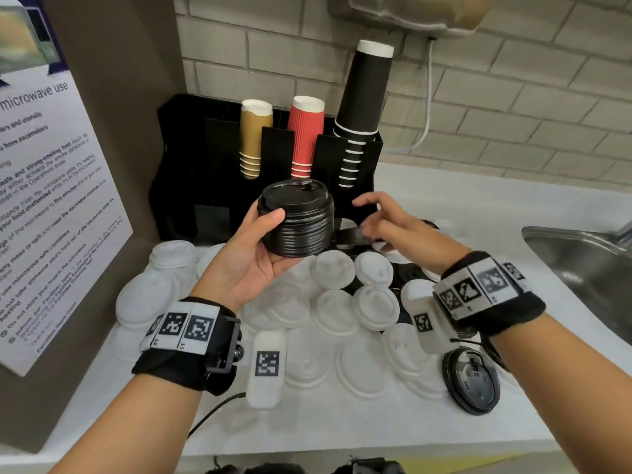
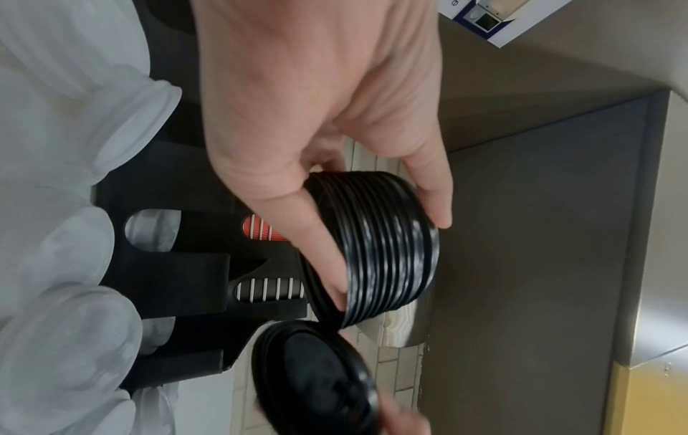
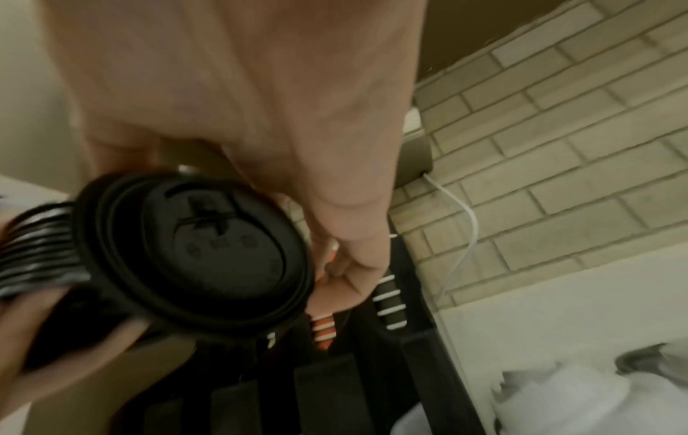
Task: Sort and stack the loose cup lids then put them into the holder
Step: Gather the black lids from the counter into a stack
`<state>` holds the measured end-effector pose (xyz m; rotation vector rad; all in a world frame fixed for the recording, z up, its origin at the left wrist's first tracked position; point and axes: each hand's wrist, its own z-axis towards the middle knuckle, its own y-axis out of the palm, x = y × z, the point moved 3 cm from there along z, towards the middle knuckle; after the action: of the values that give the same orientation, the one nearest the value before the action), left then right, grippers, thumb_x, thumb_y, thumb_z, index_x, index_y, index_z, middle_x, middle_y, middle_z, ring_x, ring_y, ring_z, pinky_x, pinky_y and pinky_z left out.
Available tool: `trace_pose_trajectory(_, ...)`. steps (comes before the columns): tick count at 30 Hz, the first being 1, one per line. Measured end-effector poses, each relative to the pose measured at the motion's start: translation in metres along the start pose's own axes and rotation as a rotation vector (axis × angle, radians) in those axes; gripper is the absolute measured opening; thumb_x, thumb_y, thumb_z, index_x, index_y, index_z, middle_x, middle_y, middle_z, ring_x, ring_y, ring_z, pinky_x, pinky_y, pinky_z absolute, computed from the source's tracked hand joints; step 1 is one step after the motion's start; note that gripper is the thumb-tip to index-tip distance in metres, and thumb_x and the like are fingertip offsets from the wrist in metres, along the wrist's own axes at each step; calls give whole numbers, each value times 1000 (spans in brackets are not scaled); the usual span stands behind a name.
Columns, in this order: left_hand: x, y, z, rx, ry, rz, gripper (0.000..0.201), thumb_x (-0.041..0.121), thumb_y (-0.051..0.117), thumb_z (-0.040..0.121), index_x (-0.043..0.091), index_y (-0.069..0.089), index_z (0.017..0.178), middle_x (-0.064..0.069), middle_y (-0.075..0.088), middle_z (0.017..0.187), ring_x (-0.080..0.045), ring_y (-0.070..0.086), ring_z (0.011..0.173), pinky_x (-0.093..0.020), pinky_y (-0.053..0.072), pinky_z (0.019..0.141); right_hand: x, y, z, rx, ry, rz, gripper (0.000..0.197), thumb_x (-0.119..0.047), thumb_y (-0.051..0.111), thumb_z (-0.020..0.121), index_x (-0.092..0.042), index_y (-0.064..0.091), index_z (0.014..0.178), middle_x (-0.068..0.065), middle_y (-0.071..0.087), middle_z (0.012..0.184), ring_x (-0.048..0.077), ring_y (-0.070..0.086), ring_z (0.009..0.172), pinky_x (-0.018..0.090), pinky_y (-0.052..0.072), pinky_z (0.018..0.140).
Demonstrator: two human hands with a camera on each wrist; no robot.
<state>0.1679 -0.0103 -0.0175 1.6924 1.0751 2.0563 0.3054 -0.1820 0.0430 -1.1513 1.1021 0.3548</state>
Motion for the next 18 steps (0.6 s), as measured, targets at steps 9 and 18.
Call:
trace_pose_trajectory(9, 0, 0, -2, 4, 1, 76, 70, 15, 70, 73, 22, 50, 139, -8, 66, 125, -26, 68, 110, -36, 59, 75, -5, -18, 21, 365, 63, 224, 15, -28, 47, 94, -27, 61, 91, -11, 61, 95, 8, 57, 92, 27, 46, 78)
trace_pose_trajectory(18, -13, 10, 2, -73, -68, 114, 59, 13, 69, 75, 35, 57, 128, -3, 71, 116, -25, 71, 101, -34, 59, 71, -45, 13, 26, 135, -207, 203, 20, -29, 59, 83, -24, 65, 102, 10, 45, 87, 21, 52, 87, 41, 48, 90)
